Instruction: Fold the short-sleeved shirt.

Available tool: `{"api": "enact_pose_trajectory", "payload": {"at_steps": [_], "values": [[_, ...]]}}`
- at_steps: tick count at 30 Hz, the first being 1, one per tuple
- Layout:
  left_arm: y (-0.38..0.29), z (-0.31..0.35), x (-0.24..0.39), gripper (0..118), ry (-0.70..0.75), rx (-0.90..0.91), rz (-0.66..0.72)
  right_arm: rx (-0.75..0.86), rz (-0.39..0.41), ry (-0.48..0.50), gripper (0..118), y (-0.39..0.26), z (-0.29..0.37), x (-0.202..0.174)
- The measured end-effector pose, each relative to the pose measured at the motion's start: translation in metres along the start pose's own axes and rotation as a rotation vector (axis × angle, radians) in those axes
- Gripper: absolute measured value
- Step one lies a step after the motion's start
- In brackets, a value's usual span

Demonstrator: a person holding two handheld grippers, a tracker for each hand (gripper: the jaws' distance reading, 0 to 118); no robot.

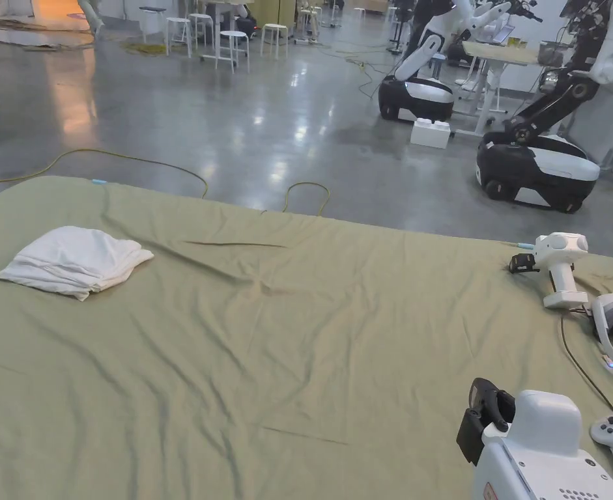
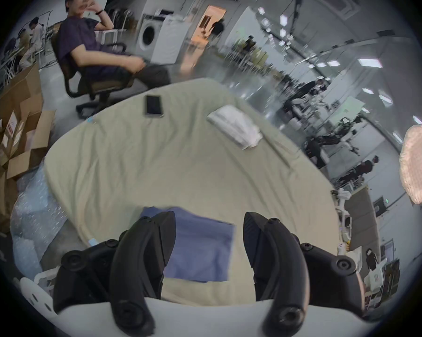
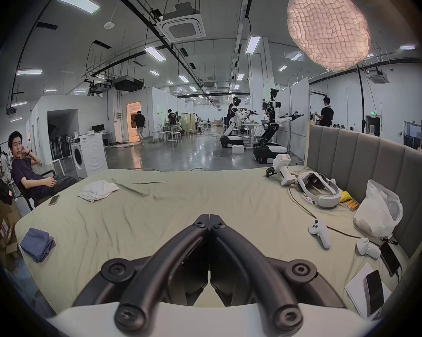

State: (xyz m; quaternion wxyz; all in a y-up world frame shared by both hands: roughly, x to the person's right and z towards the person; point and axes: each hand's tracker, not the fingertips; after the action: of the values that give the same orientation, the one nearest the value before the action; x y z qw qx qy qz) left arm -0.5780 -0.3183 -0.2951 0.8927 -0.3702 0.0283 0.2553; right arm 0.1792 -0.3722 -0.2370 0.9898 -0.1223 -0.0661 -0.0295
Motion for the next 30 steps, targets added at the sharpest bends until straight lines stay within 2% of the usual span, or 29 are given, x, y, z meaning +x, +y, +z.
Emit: {"api": "enact_pose_trajectory", "payload": {"at_steps": [2,6,9,11,14,18,19,21,24,26,28,30], "values": [[-0.020,0.002,0.031,64,-0.055,0.048,-0.068,0.001,-0.008,0.003,0,-0.001,0.000,0.000],[-0.060,-0.023,0.073,64,-0.161,0.085,-0.115,0.004,-0.015,0.001,0,-0.004,0.000,0.000],[-0.100,-0.045,0.131,64,-0.145,0.110,-0.220,0.002,-0.012,-0.003,0,-0.004,-0.004,-0.001],[-0.128,-0.059,0.175,63,-0.123,0.170,-0.288,0.004,-0.004,-0.012,0,-0.003,-0.007,-0.002],[-0.157,-0.082,0.222,63,-0.172,0.273,-0.352,0.009,0.001,-0.014,0,0.002,-0.011,-0.002],[-0.195,-0.082,0.300,62,-0.140,0.410,-0.432,0.026,0.022,-0.023,0,0.008,-0.015,-0.003],[-0.202,-0.082,0.315,58,-0.126,0.440,-0.467,0.029,0.030,-0.028,0,0.009,-0.016,-0.003],[-0.210,-0.086,0.340,36,-0.120,0.473,-0.527,0.029,0.031,-0.031,0,0.012,-0.018,-0.001],[-0.223,-0.090,0.365,31,-0.132,0.432,-0.533,0.038,0.028,-0.028,0,0.014,-0.017,0.002],[-0.232,-0.093,0.373,17,-0.142,0.438,-0.530,0.042,0.037,-0.026,0,0.013,-0.017,0.005],[-0.240,-0.093,0.382,15,-0.093,0.489,-0.551,0.042,0.037,-0.025,0,0.013,-0.017,0.008],[-0.244,-0.093,0.383,10,-0.114,0.506,-0.537,0.049,0.026,-0.033,0,0.013,-0.015,0.010]]}}
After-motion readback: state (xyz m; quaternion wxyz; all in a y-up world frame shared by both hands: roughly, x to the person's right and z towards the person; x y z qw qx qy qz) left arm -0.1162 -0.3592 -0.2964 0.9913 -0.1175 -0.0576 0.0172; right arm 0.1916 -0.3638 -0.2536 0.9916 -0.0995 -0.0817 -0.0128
